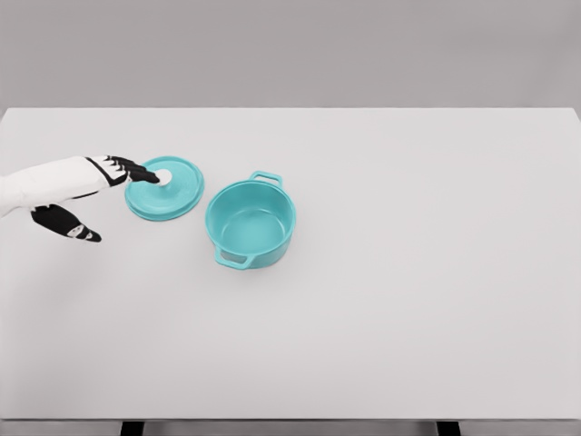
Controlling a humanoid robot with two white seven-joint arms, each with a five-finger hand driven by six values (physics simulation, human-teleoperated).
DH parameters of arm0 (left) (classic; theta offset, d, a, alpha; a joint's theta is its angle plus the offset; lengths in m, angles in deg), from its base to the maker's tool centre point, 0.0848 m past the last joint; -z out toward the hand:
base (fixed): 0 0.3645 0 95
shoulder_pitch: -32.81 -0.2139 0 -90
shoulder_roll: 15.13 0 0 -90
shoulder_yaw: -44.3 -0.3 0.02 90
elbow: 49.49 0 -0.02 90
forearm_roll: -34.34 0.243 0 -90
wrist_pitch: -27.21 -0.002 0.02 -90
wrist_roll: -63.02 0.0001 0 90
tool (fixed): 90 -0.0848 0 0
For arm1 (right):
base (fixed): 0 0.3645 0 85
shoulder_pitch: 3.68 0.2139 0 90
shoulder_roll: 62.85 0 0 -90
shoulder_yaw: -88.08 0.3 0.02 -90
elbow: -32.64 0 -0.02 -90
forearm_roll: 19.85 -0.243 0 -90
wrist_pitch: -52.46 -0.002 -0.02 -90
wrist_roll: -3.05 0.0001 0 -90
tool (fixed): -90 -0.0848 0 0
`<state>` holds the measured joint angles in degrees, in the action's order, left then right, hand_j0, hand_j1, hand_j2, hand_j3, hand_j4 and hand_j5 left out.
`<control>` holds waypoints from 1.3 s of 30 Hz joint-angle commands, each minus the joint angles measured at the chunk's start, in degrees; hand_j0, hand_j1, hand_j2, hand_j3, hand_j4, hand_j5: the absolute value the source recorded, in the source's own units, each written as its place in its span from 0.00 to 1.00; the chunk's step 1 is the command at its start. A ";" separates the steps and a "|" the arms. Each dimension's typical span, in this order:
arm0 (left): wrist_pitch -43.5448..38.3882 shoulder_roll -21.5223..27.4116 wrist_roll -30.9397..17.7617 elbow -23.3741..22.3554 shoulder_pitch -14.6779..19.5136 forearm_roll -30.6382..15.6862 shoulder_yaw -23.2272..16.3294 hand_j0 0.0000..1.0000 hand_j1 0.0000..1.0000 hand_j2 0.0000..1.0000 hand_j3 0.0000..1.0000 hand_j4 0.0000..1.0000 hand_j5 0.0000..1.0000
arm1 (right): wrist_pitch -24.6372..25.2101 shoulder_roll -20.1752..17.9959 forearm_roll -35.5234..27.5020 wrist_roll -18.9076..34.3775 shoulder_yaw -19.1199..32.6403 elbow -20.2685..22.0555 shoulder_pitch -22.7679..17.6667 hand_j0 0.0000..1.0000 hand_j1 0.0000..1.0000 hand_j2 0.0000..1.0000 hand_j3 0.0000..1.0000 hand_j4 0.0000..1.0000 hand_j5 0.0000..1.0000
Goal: Cover the pot with left arm
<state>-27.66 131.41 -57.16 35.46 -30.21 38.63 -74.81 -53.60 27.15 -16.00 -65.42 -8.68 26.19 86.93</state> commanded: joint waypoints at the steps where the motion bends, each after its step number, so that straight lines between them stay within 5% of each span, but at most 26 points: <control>1: -0.13 0.07 0.02 0.22 0.09 -0.50 -0.16 1.00 1.00 1.00 1.00 1.00 1.00 | -0.03 0.00 0.02 0.00 -0.10 0.04 0.09 1.00 1.00 1.00 1.00 1.00 1.00; 6: -0.13 -3.09 0.02 -4.69 4.83 0.20 -1.21 1.00 1.00 1.00 1.00 1.00 1.00 | -0.03 0.00 0.02 0.00 -0.01 -0.05 -0.09 1.00 1.00 1.00 1.00 1.00 1.00; 9: -0.13 -6.17 0.02 -11.28 11.60 0.02 -8.60 1.00 1.00 1.00 1.00 1.00 1.00 | -0.03 0.00 0.02 0.00 0.08 -0.05 -0.09 1.00 1.00 1.00 1.00 1.00 1.00; 12: -0.13 -9.86 0.46 -17.62 15.99 0.20 -11.41 1.00 1.00 1.00 1.00 1.00 1.00 | -0.03 0.00 0.02 0.00 0.08 -0.05 -0.09 1.00 1.00 1.00 1.00 1.00 1.00; 19: -0.13 -14.44 -4.72 -23.77 19.33 2.75 -14.23 1.00 1.00 1.00 1.00 1.00 1.00 | -0.03 0.00 0.02 0.00 0.08 -0.05 -0.09 1.00 1.00 1.00 1.00 1.00 1.00; 24: -0.13 -19.79 -4.63 -32.03 21.88 10.39 -14.14 1.00 1.00 1.00 1.00 1.00 1.00 | -0.03 0.00 0.02 0.00 0.08 -0.05 -0.09 1.00 1.00 1.00 1.00 1.00 1.00; 29: -0.13 -22.52 -4.63 -36.34 23.90 11.01 -14.14 0.88 0.88 0.88 0.88 0.88 0.88 | -0.03 0.00 0.02 0.00 0.08 -0.05 -0.09 1.00 1.00 1.00 1.00 1.00 1.00; 39: -0.13 -23.49 -4.63 -37.31 24.35 11.62 -14.14 0.88 0.88 0.88 0.88 0.88 0.88 | -0.03 0.00 0.02 0.00 0.08 -0.05 -0.09 1.00 1.00 1.00 1.00 1.00 1.00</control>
<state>-27.64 108.09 -61.81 -1.70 -5.86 50.48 -89.05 -53.60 27.15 -16.01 -65.44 -8.61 26.14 86.84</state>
